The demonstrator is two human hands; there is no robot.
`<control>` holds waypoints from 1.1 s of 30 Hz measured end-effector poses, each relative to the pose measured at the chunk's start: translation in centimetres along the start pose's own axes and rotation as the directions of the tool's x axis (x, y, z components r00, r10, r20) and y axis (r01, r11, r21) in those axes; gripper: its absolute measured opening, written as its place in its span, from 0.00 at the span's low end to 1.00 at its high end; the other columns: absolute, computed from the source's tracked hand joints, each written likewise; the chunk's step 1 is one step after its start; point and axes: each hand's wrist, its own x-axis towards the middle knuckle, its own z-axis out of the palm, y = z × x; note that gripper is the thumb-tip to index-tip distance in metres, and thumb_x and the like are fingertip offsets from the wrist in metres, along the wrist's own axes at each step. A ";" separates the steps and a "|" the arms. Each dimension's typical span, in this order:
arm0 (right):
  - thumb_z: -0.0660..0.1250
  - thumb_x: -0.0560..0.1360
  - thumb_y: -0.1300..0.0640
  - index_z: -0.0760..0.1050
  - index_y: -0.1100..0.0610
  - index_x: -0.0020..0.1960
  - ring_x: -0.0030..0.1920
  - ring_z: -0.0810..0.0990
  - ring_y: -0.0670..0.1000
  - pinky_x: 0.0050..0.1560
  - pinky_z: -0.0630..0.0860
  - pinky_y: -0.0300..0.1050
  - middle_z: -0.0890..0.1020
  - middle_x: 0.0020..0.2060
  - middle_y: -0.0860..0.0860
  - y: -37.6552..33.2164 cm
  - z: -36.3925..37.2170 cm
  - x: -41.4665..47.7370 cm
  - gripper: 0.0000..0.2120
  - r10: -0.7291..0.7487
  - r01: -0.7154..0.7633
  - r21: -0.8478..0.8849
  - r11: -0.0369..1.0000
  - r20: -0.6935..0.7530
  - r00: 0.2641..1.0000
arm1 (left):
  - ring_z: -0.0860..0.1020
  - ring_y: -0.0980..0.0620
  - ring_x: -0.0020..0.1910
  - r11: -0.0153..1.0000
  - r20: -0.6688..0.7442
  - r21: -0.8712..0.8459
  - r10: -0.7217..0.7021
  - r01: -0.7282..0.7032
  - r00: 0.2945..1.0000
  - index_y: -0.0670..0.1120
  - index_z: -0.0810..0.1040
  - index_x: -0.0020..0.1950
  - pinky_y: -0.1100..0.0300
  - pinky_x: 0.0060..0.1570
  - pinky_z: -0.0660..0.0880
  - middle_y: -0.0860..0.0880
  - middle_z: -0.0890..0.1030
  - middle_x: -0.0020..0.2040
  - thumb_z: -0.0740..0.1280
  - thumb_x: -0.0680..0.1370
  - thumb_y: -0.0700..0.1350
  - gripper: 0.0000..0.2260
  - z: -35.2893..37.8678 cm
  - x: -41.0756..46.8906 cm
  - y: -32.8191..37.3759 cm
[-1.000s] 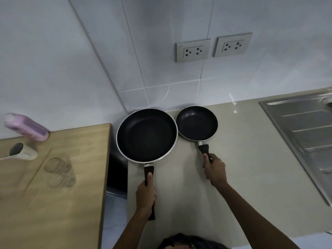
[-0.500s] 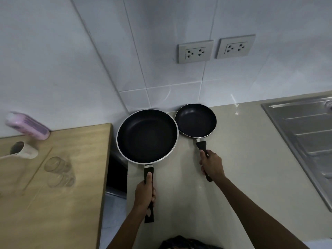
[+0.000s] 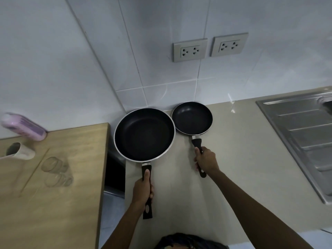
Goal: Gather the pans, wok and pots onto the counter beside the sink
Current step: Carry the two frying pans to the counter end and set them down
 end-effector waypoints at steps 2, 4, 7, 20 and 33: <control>0.57 0.84 0.50 0.73 0.63 0.48 0.20 0.78 0.52 0.23 0.76 0.43 0.84 0.38 0.61 -0.1 0.0 -0.1 0.17 -0.004 0.004 -0.015 1.000 -0.004 1.000 | 0.70 0.51 0.20 1.000 0.000 -0.005 -0.008 0.008 1.000 0.43 0.74 0.35 0.60 0.22 0.68 0.48 0.74 0.25 0.58 0.81 0.64 0.27 0.0 -0.2 0.1; 0.56 0.84 0.50 0.73 0.63 0.50 0.20 0.78 0.51 0.23 0.76 0.42 0.84 0.38 0.60 -0.2 0.0 -0.2 0.17 -0.003 0.003 -0.038 0.999 -0.008 1.000 | 0.70 0.51 0.20 1.000 0.000 0.000 -0.013 0.013 1.000 0.43 0.73 0.35 0.60 0.22 0.68 0.48 0.74 0.25 0.58 0.81 0.63 0.27 0.0 -0.3 0.3; 0.56 0.85 0.50 0.73 0.64 0.51 0.23 0.79 0.55 0.27 0.79 0.46 0.84 0.39 0.61 -0.2 0.1 0.0 0.18 -0.007 0.007 -0.067 0.998 -0.012 1.000 | 0.71 0.51 0.21 1.000 -0.015 0.021 -0.014 0.014 1.000 0.43 0.74 0.35 0.59 0.24 0.69 0.47 0.75 0.25 0.57 0.81 0.63 0.27 0.1 -0.2 0.3; 0.60 0.82 0.46 0.58 0.57 0.79 0.65 0.74 0.65 0.64 0.73 0.59 0.72 0.69 0.61 -0.4 -2.6 -4.3 0.30 -0.225 0.239 -0.575 0.782 0.096 0.970 | 0.70 0.38 0.70 0.722 -0.192 0.637 0.489 -0.270 0.851 0.42 0.64 0.75 0.40 0.65 0.70 0.39 0.69 0.74 0.67 0.80 0.52 0.27 2.0 -2.6 2.0; 0.51 0.83 0.40 0.59 0.51 0.80 0.77 0.64 0.64 0.74 0.62 0.67 0.68 0.77 0.56 10.3 -18.2 -13.8 0.29 -0.458 0.304 -0.835 0.458 0.072 0.886 | 0.61 0.43 0.79 -0.090 0.520 0.770 0.663 -0.632 0.539 0.46 0.66 0.78 0.38 0.75 0.56 0.43 0.63 0.80 0.54 0.81 0.63 0.31 18.3 -14.2 4.2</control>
